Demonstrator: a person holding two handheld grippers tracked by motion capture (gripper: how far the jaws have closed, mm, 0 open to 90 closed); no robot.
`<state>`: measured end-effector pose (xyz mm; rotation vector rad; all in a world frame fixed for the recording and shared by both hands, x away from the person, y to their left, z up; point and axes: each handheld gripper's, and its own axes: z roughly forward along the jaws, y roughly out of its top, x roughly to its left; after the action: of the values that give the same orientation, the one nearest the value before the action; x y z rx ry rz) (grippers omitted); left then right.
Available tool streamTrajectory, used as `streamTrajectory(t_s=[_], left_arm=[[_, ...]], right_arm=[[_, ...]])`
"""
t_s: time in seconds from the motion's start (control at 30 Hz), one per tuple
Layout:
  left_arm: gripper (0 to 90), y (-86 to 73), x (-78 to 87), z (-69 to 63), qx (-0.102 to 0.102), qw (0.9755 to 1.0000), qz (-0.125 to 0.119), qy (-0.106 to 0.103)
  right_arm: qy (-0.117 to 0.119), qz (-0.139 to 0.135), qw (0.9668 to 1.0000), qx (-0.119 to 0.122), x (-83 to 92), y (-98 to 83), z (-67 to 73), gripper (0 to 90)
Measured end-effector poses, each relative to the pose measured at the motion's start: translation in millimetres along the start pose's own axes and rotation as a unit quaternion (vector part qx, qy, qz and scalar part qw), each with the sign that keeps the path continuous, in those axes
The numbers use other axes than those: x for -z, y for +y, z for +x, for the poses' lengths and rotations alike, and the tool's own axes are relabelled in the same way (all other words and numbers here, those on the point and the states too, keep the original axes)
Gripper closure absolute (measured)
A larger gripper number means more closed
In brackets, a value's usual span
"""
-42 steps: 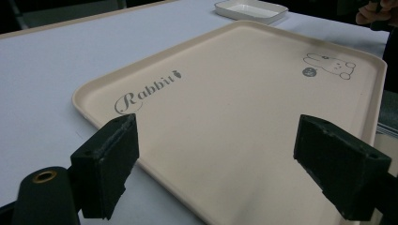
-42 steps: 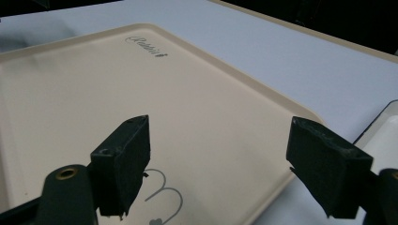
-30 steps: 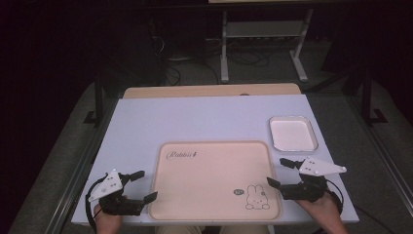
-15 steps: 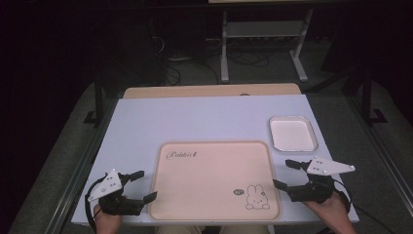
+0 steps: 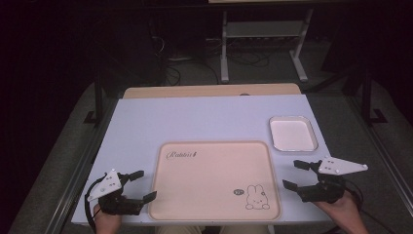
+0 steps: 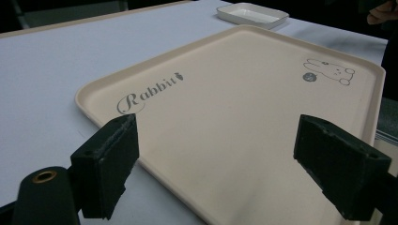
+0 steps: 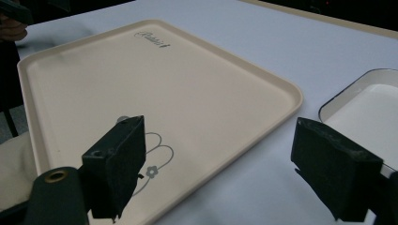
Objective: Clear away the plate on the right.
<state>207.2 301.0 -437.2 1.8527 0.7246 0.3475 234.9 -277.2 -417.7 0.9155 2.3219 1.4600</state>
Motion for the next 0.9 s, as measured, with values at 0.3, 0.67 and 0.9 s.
streamTrajectory(t_s=[0.3, 0.67, 0.9], left_arm=[[14.0, -0.1, 0.0, 0.5, 0.001, 1.0, 0.0, 0.0], [14.0, -0.4, 0.4, 1.0, 0.003, 1.0, 0.0, 0.0], [13.9, -0.8, 0.5, 2.1, 0.007, 1.0, -0.003, 0.001]], right_arm=[[-0.01, 0.003, 0.9999, -0.011, 11.6, -4.1, -12.7, 18.2], [-0.019, 0.009, 0.9996, -0.02, 22.1, -7.6, -23.7, 18.3], [-0.024, 0.009, 0.9994, -0.023, 28.1, -8.2, -30.1, 18.7]])
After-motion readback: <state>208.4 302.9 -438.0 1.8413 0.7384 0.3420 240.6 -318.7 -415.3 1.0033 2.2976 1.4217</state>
